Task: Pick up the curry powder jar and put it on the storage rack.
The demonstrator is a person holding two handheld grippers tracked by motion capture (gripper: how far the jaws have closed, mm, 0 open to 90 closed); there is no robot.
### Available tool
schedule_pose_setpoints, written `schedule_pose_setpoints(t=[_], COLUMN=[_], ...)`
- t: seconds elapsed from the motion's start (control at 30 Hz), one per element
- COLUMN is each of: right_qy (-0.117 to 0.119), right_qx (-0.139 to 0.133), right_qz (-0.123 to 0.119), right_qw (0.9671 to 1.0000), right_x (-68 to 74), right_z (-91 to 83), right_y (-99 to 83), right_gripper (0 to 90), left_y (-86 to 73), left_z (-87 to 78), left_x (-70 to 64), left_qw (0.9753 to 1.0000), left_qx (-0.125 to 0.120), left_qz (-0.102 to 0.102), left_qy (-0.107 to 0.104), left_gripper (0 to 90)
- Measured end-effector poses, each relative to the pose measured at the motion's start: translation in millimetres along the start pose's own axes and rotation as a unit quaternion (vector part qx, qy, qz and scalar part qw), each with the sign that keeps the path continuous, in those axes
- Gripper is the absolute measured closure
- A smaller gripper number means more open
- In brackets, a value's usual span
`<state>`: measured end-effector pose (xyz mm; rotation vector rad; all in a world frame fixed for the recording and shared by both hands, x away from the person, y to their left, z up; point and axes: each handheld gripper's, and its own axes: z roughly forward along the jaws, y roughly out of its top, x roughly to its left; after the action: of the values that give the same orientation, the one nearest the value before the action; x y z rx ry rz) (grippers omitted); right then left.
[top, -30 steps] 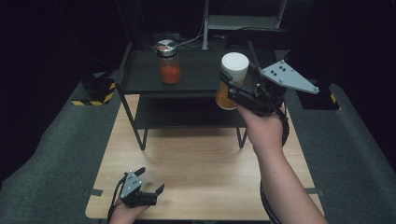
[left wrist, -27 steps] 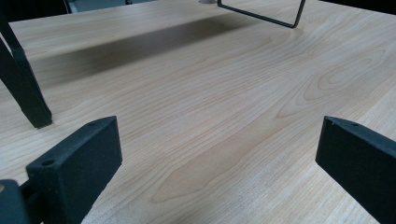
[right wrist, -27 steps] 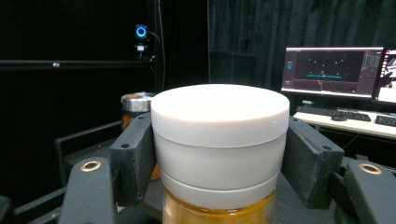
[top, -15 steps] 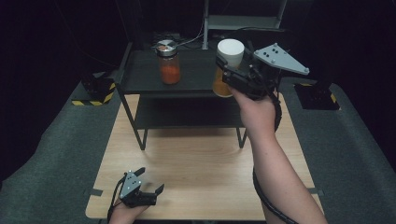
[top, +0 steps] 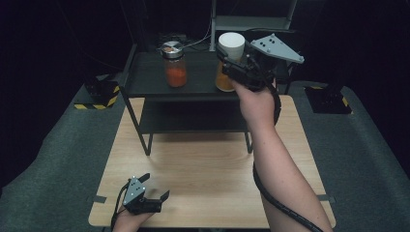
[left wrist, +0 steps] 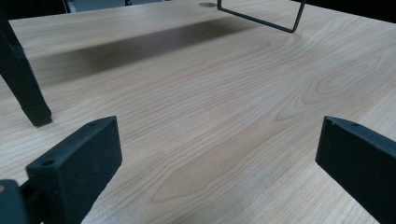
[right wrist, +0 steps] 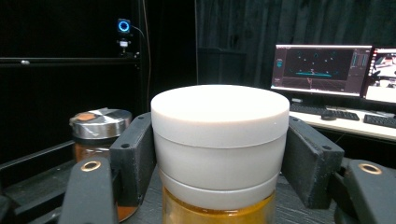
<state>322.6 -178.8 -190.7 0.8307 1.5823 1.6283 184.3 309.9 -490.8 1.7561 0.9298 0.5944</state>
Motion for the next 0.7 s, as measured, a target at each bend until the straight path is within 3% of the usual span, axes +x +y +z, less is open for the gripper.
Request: schedule_pose_setpoints(t=[0.7], right_qy=[-0.006], right_qx=[0.002], right_qz=[0.012], right_qw=[0.9999], right_x=[-7.6], right_z=[24.5], right_y=[-7.9], right_gripper=[33.4], left_y=[-1.8], left_z=[-0.9], left_x=[2.9], left_qw=[0.9999], left_qx=[-0.005], left_qz=[-0.008], left_qy=[-0.004], left_gripper=[0.6])
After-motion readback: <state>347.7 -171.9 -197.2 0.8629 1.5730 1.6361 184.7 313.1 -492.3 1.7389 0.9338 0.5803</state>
